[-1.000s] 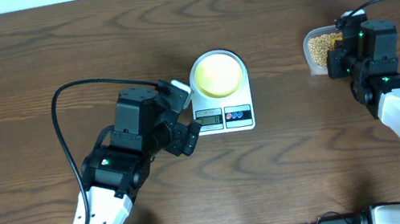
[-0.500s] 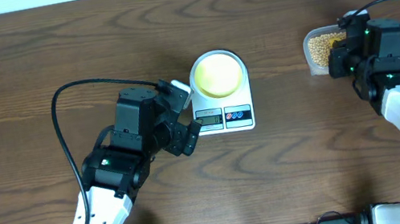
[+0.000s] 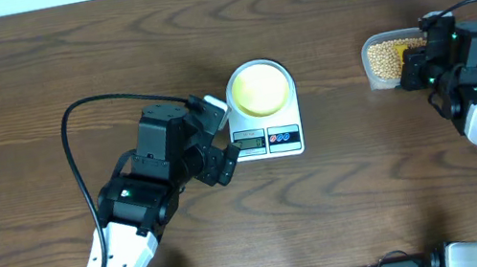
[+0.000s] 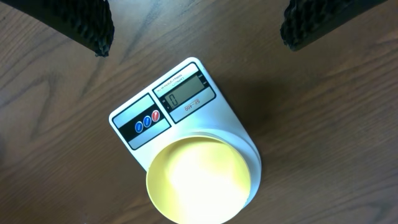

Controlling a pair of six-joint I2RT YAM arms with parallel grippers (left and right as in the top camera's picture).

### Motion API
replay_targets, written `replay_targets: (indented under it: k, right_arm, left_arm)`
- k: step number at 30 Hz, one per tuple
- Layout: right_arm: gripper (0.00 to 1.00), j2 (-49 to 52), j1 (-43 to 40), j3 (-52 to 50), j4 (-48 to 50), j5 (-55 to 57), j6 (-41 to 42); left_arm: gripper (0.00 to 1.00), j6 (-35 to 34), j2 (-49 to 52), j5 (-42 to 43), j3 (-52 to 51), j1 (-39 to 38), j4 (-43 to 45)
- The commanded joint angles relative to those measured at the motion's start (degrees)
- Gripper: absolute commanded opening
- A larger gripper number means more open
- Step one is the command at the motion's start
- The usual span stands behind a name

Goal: Scoop item into bowl and weigh 50g on scale

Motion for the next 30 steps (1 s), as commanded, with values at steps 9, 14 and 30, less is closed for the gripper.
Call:
replay_targets:
  k: [9, 14, 30]
  right_arm:
    - [0.01, 1.1, -4.8, 0.6, 1.1, -8.9, 4.0]
    - [0.01, 1.1, -6.8, 0.6, 1.1, -12.1, 4.0]
    - [0.01, 1.1, -11.7, 0.6, 1.7, -20.4, 4.0]
  left_arm:
    - [0.88, 0.7, 0.1, 0.9, -1.1, 0.2, 0.2]
    - [0.88, 0.7, 0.1, 0.9, -1.1, 0.2, 0.2]
    - [0.88, 0.7, 0.1, 0.9, -1.1, 0.2, 0.2]
